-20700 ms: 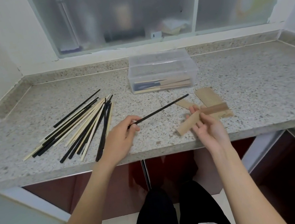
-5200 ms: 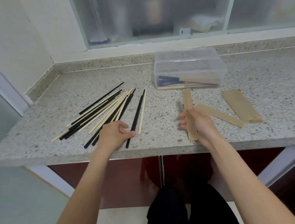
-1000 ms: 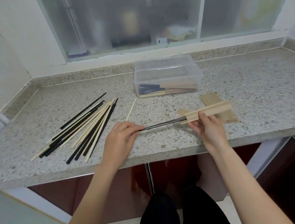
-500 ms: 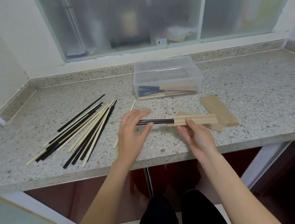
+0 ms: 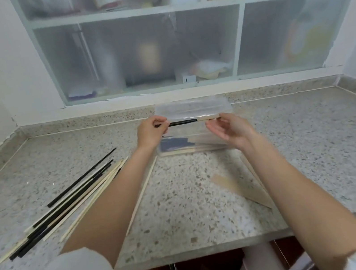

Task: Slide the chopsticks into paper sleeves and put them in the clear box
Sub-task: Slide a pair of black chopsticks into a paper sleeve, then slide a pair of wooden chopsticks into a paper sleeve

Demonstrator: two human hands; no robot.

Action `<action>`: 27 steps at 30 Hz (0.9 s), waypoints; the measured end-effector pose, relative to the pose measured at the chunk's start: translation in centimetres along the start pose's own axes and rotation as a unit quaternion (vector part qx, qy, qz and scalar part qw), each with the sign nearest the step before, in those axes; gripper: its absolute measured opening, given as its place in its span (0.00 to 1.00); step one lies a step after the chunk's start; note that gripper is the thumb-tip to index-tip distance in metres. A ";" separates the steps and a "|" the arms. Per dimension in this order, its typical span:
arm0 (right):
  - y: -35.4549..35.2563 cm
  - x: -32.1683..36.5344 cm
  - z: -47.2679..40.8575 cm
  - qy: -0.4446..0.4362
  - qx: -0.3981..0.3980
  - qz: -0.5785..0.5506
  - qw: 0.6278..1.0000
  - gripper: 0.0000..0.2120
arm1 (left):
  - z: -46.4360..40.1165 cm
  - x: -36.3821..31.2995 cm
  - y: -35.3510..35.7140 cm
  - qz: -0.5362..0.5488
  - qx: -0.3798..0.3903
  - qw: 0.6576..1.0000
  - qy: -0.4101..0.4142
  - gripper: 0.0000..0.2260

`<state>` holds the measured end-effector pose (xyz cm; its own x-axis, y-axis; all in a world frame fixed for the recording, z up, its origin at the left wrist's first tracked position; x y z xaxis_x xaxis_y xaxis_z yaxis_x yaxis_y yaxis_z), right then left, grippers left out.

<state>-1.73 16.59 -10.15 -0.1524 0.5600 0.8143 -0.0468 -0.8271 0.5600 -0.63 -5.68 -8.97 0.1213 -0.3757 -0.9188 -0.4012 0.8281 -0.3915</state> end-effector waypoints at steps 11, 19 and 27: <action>-1.5 -1.2 -2.5 -0.011 0.028 0.104 0.994 0.11 | -1.5 0.7 2.9 -0.381 0.040 0.901 0.204 0.16; 0.5 -2.0 -0.3 -0.239 0.161 0.662 0.692 0.19 | 4.8 4.5 -4.6 -0.343 -0.003 0.934 0.103 0.12; -2.7 -4.0 6.8 -0.269 0.200 0.707 0.623 0.17 | 11.7 10.8 -6.3 -0.320 0.021 0.946 -0.037 0.13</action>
<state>5.69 16.90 -13.86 0.5962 -0.6909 0.4089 0.0243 -0.4935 -0.8694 13.82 -10.05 -17.06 0.3920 -0.7770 -0.4925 -0.1882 0.4563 -0.8697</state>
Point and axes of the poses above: each hand's wrist, its own z-axis away from the middle knuckle, its own y-axis out of the palm, x = y × z, the point moved 6 cm from there along -z, towards the middle knuckle, and after that the axes turned 11 degrees about -y, right-handed, at the moved point
